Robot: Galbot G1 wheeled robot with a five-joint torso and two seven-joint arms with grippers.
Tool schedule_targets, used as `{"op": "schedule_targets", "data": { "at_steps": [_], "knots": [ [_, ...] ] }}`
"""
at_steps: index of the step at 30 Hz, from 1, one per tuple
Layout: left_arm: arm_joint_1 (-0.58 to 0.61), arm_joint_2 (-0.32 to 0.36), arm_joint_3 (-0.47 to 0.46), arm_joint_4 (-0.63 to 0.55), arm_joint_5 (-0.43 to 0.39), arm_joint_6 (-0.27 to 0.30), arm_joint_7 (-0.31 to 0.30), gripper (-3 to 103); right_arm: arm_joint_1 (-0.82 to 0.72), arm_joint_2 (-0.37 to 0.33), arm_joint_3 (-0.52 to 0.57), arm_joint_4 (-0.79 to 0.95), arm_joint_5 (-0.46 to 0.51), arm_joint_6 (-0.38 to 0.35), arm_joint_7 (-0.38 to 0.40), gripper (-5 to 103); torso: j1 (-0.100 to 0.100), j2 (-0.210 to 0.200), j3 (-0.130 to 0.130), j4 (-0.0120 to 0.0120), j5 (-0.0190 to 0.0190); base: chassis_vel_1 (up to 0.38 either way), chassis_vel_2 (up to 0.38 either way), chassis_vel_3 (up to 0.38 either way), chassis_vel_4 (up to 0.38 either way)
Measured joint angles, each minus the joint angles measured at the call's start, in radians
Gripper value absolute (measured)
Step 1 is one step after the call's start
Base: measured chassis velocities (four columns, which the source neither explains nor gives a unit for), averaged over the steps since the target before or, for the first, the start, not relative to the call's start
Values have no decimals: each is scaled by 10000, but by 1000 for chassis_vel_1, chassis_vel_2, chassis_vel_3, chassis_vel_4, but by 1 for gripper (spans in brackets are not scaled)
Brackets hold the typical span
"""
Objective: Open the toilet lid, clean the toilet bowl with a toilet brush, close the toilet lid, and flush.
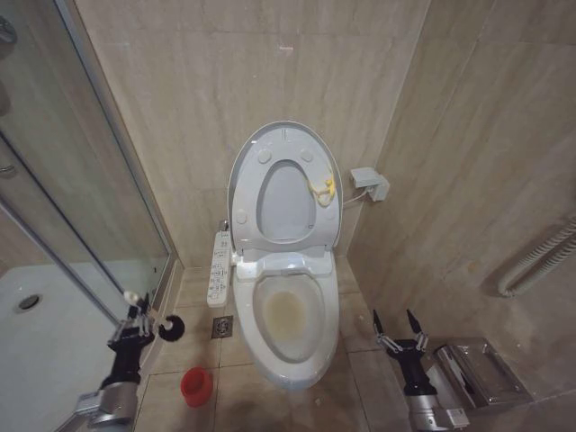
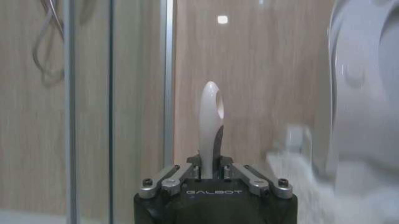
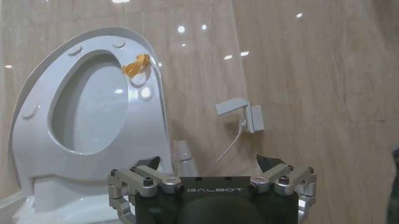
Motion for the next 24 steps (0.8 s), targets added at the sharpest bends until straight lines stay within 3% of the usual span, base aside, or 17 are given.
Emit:
{"op": "schedule_targets", "data": {
  "at_steps": [13,15,18,24],
  "knots": [
    [-327,-135,985,1882,761,-289,234,17,74,278,-50,-386,-287,119,-2,100,0,1,-1,3,2,0,0,0,0],
    [-411,-161,1066,2108,774,-329,259,17,99,283,-3,-374,-305,111,178,100,0,0,-1,3,3,0,0,0,0],
    [-767,-369,1393,2788,719,-512,376,17,177,168,249,-122,-148,-144,1268,100,0,0,0,0,-1,0,0,0,0],
    [-924,-544,1573,2963,618,-576,486,17,178,-41,445,16,-27,-322,1607,100,0,0,0,0,3,0,0,0,0]
  ]
}}
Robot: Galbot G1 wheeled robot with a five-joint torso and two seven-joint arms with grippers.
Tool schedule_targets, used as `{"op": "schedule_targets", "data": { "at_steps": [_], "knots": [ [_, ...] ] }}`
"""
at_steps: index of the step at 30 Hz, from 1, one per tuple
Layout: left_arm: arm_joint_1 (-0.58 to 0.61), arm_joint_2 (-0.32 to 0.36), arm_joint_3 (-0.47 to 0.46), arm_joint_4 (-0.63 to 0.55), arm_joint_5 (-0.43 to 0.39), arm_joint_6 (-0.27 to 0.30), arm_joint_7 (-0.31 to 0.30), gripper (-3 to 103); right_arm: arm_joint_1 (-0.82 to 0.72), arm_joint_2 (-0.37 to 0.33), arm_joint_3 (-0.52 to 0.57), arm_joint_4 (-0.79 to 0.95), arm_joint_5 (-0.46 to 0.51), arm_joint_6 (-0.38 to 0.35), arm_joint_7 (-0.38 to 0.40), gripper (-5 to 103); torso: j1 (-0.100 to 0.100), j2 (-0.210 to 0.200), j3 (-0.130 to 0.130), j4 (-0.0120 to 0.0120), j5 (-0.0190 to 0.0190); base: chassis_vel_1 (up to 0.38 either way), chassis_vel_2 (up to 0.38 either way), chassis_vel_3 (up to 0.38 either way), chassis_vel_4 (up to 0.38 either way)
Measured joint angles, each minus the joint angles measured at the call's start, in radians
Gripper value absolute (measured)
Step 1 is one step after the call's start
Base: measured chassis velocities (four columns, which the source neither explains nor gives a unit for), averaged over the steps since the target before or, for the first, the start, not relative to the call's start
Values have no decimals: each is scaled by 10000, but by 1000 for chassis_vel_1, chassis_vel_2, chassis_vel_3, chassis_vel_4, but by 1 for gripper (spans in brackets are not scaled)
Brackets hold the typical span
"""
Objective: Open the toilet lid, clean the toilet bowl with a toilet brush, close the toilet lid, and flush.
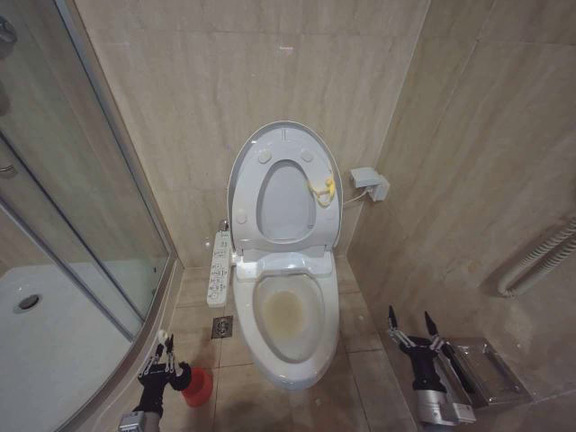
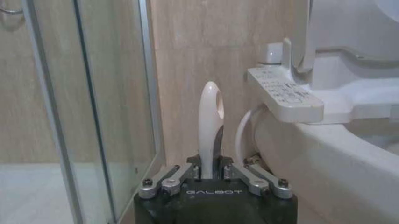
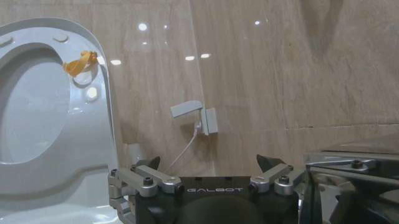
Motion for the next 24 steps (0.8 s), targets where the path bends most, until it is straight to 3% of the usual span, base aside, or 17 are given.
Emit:
{"op": "schedule_targets", "data": {
  "at_steps": [12,24],
  "knots": [
    [-1020,-718,500,1801,-74,-331,499,17,6,234,-65,-106,-74,41,-316,100,0,0,0,-1,-1,0,0,0,0],
    [-1417,-809,624,2723,-79,-420,597,17,23,240,1,-193,-129,69,-355,100,0,0,0,1,-2,0,0,0,0]
  ]
}}
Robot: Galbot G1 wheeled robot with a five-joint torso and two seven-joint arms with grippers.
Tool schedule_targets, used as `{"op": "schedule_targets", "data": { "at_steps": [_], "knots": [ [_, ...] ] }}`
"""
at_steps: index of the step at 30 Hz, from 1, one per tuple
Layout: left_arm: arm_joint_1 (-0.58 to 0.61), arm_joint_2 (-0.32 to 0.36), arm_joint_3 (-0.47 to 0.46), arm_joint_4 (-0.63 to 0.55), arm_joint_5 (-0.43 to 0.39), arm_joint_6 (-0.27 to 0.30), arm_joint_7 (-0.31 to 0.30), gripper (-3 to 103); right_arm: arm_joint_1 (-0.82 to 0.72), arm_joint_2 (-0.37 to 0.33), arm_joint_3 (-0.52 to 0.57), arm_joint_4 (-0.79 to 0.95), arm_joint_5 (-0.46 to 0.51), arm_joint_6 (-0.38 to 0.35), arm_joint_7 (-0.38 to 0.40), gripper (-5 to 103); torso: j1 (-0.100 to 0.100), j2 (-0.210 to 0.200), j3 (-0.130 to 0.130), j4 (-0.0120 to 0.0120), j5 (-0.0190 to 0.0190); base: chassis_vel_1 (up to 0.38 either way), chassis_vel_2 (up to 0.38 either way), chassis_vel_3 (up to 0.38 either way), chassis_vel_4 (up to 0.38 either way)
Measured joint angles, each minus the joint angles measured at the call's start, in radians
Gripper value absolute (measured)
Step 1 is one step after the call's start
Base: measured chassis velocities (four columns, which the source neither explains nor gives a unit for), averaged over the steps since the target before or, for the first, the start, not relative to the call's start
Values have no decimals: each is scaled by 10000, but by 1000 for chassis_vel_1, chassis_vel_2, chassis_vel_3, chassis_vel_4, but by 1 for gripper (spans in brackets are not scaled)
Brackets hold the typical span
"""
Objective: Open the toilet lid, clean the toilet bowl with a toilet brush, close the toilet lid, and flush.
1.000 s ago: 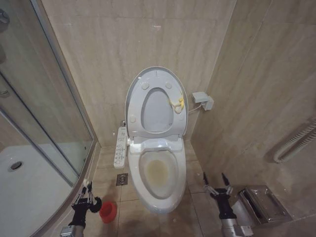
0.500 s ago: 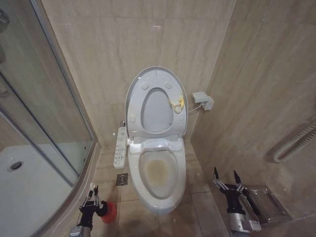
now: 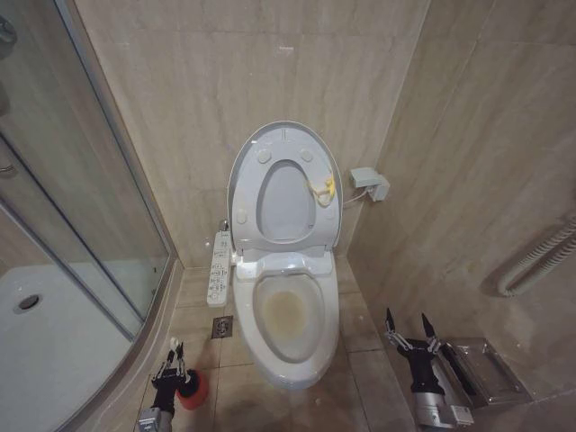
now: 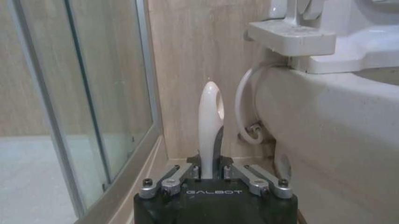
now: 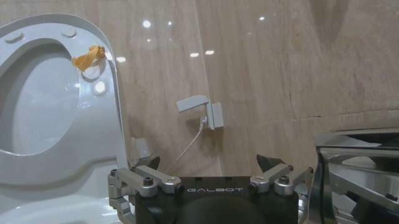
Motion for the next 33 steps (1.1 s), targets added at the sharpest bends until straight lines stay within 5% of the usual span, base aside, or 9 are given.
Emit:
{"op": "schedule_targets", "data": {
  "at_steps": [10,11,16,18,19,26,27,29,33],
  "knots": [
    [22,-46,36,-115,-28,39,-29,28,53,-5,6,12,-105,-13,-2,100,0,0,0,0,1,0,0,0,0],
    [23,-57,45,-119,-28,41,-29,55,50,-5,6,14,-110,-13,-2,100,0,0,0,0,1,0,0,0,0],
    [62,-98,67,-337,-27,49,-43,55,39,-2,18,38,-122,-13,-2,100,0,0,0,1,1,0,0,0,0],
    [190,-106,67,-972,-17,110,-106,55,13,-29,25,78,-130,-13,-3,100,0,0,0,0,1,0,0,0,0],
    [243,-119,57,-1261,-1,125,-123,82,1,-47,25,89,-139,-13,-3,100,0,0,0,1,1,0,0,0,0],
    [802,-194,-180,-4234,-19,356,-320,82,-234,-254,-164,145,-608,91,-51,100,0,0,0,-1,1,0,0,0,0],
    [999,-173,-324,-5472,-57,773,-602,100,-274,-325,-212,145,-826,159,-95,100,0,0,0,-2,2,0,0,0,0],
    [1090,-145,-427,-6030,-69,1016,-756,100,-281,-367,-232,162,-902,170,-99,100,-1,1,-1,-3,5,0,0,0,0],
    [1665,123,-1219,-8249,-79,2759,-1457,100,-79,-645,-375,502,-982,-23,152,100,-1,0,0,2,4,0,0,0,0]
  ]
}}
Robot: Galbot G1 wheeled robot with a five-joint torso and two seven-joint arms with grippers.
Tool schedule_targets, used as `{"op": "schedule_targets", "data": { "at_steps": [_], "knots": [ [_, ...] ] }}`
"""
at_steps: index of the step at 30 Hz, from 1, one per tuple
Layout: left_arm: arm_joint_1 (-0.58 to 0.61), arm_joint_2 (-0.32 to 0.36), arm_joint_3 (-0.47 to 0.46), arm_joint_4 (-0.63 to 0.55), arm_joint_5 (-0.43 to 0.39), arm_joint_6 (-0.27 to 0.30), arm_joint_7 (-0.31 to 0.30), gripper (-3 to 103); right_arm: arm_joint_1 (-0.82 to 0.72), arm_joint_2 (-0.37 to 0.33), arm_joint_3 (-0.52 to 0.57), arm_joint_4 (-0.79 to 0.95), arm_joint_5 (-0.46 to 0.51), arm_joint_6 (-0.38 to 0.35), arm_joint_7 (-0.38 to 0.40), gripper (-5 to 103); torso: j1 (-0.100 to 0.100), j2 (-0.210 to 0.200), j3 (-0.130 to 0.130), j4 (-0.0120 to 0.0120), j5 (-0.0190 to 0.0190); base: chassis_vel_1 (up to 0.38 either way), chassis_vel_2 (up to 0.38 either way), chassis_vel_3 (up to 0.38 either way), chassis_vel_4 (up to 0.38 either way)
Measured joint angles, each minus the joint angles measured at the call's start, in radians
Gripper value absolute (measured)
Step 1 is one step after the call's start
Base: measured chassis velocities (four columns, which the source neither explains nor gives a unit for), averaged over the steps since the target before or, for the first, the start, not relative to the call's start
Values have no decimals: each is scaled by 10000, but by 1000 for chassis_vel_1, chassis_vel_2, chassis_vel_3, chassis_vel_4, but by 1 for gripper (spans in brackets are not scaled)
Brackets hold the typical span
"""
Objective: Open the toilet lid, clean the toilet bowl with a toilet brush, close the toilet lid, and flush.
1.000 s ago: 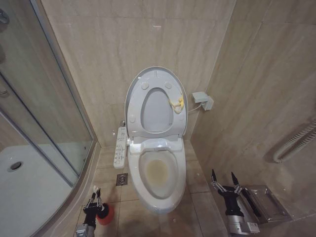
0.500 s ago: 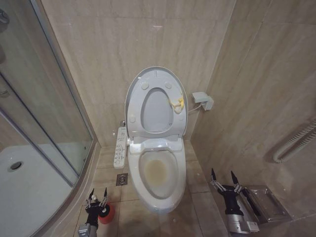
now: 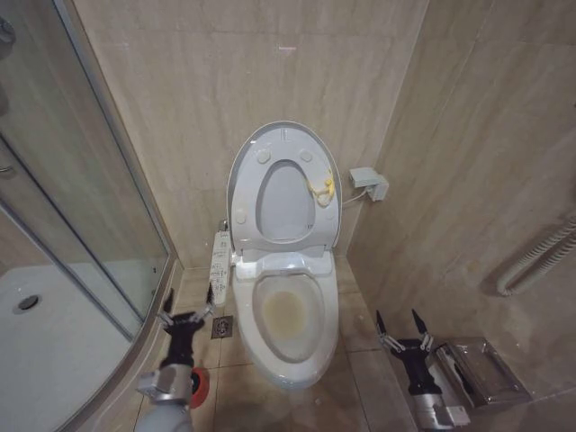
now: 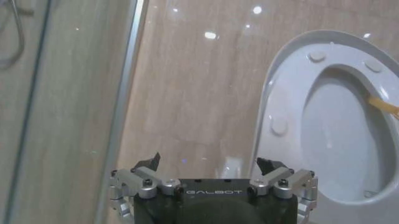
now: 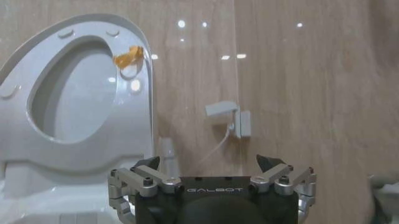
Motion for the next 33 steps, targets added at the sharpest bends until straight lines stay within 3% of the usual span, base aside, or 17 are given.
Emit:
{"op": "schedule_targets", "data": {
  "at_steps": [1,4,5,13,18,21,29,33],
  "knots": [
    [185,125,-240,-443,-30,402,-119,100,140,-117,-30,145,17,-166,172,100,0,0,0,0,0,0,0,0,0],
    [335,419,-621,-942,-115,791,-181,100,361,-389,-12,454,197,-457,476,100,0,0,0,6,0,0,0,0,0],
    [368,523,-768,-1052,-161,813,-179,100,475,-522,5,577,296,-582,624,100,0,1,0,-9,-1,0,0,0,0],
    [963,356,-1767,-1316,-512,302,193,100,2309,-1699,-233,777,1249,-1561,1238,100,1,0,0,1,-3,0,0,0,0],
    [1250,-98,-1853,-1294,-466,8,479,100,3981,-2427,-732,-420,1500,-1657,1333,100,1,0,1,-1,-3,0,0,0,0],
    [1455,-425,-2000,-1291,-285,-73,635,100,5678,-2846,-1711,-1671,2185,-2143,1804,100,3,-1,3,-5,1,0,0,0,0],
    [2010,-710,-2660,-1388,-174,-238,767,100,8649,-2987,-3432,-3713,2832,-2474,1904,100,4,-1,2,5,-4,0,0,0,0],
    [2290,-833,-3064,-1522,-169,-249,789,100,9539,-2813,-4013,-4423,2907,-2583,1726,100,3,-1,2,-4,-2,0,0,0,0]
  ]
}}
